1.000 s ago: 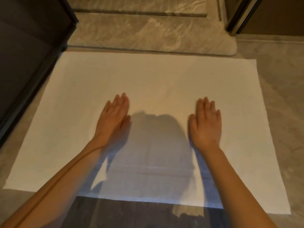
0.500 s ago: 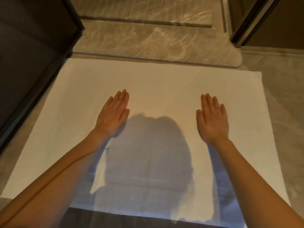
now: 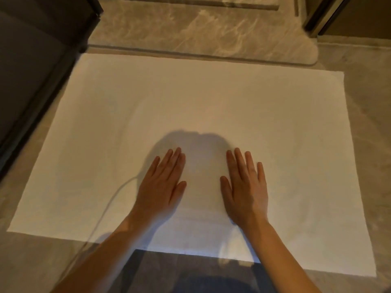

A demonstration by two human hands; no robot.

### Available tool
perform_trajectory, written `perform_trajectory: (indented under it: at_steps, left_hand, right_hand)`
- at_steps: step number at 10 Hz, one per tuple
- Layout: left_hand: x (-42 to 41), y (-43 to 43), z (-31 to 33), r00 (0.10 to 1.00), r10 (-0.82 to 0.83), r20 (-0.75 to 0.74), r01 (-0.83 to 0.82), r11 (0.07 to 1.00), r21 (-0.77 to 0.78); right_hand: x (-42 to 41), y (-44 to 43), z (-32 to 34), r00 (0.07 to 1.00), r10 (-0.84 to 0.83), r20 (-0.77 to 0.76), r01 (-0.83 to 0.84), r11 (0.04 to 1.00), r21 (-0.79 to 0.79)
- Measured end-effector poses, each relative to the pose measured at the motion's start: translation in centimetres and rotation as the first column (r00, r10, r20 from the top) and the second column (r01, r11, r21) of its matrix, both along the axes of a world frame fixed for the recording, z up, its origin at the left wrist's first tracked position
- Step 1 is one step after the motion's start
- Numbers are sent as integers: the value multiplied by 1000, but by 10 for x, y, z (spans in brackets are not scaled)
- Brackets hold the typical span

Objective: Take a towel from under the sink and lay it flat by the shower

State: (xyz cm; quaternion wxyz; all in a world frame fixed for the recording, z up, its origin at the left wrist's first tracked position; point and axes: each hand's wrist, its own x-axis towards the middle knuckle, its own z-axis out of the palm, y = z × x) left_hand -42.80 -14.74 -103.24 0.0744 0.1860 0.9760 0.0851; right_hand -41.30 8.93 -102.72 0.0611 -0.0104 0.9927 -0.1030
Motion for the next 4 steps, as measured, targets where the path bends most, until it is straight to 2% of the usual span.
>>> perform_trajectory:
  at_steps: [1,2,3,4]
  left_hand:
    - [9,-24,-2,999,52,13,-52,998,-35]
    - [7,-27,0,999,27,20,-26,999,-34]
    - [7,-26,7,998,25,59,-21,997,-68]
    - [4,-19,24,987,48,156,-28,992,-125]
  right_hand:
    - [2,13,-2,1000,-17,10,17,1000,25]
    - [1,12,-1,999,-21,30,20,999,26]
    - [0,12,10,996,-31,82,30,999,15]
    - [-6,12,26,978,-4,207,9,1000,-23]
